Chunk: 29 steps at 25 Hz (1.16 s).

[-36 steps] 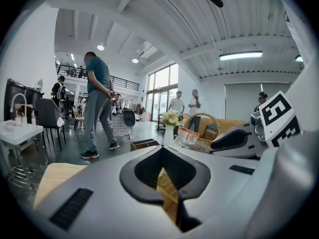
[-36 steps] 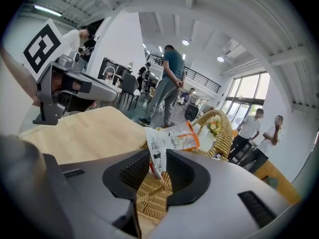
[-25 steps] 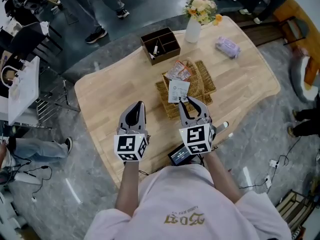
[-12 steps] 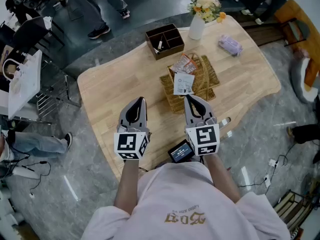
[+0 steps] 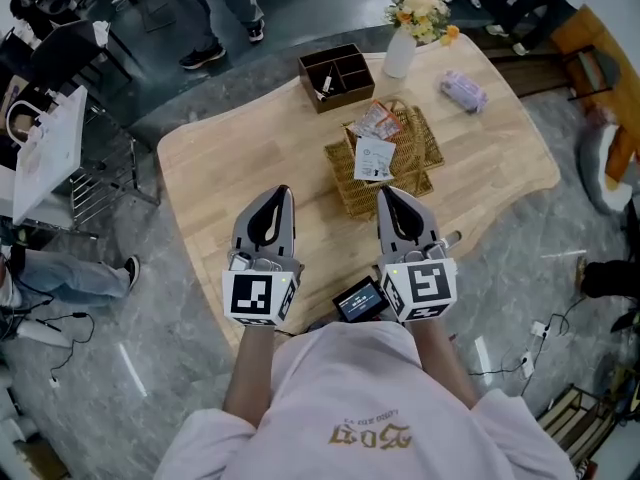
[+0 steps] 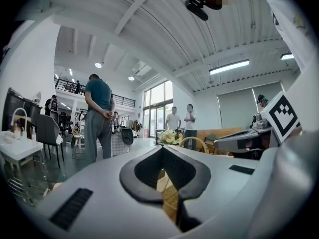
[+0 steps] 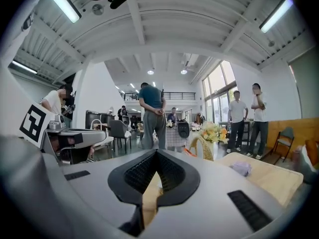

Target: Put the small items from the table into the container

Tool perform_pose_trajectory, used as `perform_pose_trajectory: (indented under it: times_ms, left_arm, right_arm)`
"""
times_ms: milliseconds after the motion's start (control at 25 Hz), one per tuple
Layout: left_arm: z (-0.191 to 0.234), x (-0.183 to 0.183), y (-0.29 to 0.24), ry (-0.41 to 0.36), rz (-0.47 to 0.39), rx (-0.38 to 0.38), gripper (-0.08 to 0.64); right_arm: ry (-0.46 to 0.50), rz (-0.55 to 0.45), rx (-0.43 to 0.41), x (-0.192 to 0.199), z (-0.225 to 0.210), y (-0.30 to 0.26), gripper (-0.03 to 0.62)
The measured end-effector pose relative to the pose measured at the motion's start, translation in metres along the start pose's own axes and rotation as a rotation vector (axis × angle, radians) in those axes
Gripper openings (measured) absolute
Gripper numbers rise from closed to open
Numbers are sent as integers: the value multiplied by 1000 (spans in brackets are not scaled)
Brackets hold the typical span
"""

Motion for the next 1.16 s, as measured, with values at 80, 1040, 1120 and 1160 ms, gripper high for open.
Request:
perform_pose_trajectory:
  times_ms: [80, 1040, 1120, 1160]
  left_arm:
    - [0, -3, 4, -1, -10, 0, 8]
    - [3, -4, 13, 2, -15, 8, 8]
    - [3, -3, 12, 4, -15, 7, 8]
    - [3, -3, 11, 5, -16, 5, 8]
  right_arm:
    - [-10, -4, 4, -1, 2, 5, 17]
    - [-17, -34, 14, -4, 8, 12, 15]
    - [-20, -35, 13, -4, 7, 11, 15]
    - [-21, -35, 13, -4, 6, 10, 15]
Point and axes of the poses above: the fingertips, and each gripper's own axes: y backward along the fingers, z to its left, x out of its underside, the point moved 10 cm from there along y, backward along the fingers, and after that the axes turned 13 degrees about z, right-handed, at the moved point
